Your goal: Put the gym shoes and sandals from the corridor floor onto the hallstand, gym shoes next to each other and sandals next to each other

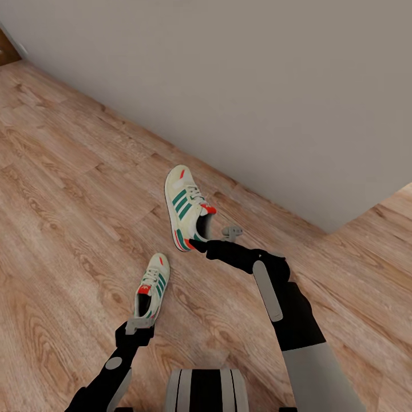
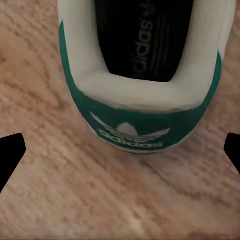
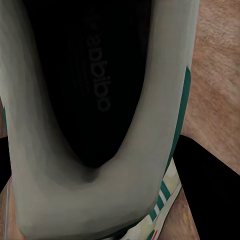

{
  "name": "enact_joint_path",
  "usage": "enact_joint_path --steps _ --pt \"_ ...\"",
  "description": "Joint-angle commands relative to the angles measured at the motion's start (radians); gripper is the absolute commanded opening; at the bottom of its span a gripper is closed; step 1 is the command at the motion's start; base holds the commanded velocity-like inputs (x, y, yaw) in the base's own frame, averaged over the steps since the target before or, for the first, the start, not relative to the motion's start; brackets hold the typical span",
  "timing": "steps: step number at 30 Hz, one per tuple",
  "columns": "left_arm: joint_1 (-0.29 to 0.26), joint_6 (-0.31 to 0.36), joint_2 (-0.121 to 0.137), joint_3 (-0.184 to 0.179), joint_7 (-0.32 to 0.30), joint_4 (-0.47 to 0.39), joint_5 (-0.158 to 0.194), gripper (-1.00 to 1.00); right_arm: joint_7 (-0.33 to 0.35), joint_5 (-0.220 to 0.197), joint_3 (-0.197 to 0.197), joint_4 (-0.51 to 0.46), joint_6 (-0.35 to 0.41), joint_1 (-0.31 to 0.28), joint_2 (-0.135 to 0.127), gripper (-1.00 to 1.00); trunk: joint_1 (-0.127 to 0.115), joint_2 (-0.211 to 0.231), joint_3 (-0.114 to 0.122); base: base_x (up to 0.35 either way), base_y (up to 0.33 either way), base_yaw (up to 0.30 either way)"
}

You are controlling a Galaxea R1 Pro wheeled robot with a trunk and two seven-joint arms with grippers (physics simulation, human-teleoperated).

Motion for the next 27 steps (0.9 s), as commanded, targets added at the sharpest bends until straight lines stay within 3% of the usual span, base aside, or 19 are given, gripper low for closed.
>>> enact_joint_path --steps 1,27 --pt "0.000 -0.003 0.001 -0.006 0.008 0.000 0.002 1.00 0.000 -0.002 -0.001 -0.001 0.005 0.000 0.000 -1.00 0.000 0.000 -0.001 0.000 0.000 0.000" --pt "0.000 -0.001 0.001 -0.006 0.008 -0.001 0.002 1.00 0.000 -0.002 -0.001 -0.001 0.005 0.000 0.000 -1.00 0.000 0.000 -0.001 0.069 0.000 0.000"
